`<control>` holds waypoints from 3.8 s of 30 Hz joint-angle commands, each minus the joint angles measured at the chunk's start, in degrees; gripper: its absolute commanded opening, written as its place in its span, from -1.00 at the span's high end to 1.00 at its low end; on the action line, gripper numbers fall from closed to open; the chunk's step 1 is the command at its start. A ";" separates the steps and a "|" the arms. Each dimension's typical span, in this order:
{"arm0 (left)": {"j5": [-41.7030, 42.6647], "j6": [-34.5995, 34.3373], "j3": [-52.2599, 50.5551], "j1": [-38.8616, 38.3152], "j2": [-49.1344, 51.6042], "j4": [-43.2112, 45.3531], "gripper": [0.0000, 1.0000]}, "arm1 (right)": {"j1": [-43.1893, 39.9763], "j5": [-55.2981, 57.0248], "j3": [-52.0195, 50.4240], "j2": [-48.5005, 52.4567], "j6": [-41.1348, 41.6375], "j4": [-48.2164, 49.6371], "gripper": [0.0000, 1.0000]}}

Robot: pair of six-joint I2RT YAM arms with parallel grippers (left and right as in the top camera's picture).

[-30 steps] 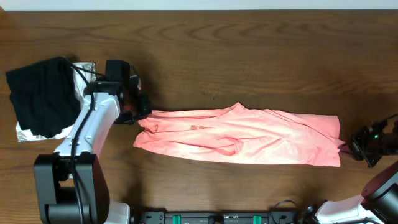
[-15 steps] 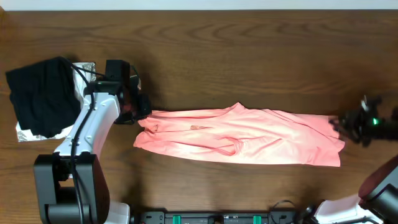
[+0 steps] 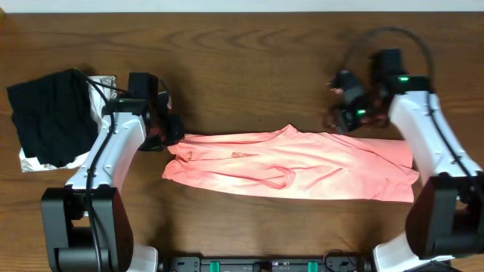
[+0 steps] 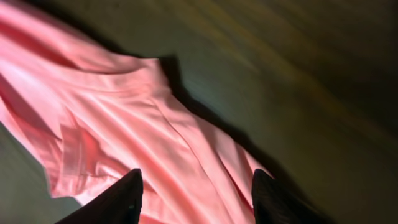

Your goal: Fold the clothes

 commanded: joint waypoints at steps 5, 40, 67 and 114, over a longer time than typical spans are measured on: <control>-1.14 -0.11 -0.20 0.42 -0.66 -0.28 0.88 | 7.67 7.39 0.50 3.98 -6.49 3.45 -0.01; -1.14 -0.11 -0.20 0.42 -0.66 -0.26 0.88 | 12.15 2.67 -2.84 12.76 -6.45 5.90 0.20; -1.16 -0.09 -0.20 0.42 -0.66 -0.26 0.88 | 12.15 2.86 -2.75 10.12 -2.34 6.95 0.97; -1.16 -0.07 -0.20 0.42 -0.66 -0.70 0.89 | 19.06 -1.79 -2.75 6.51 -2.36 -16.35 0.87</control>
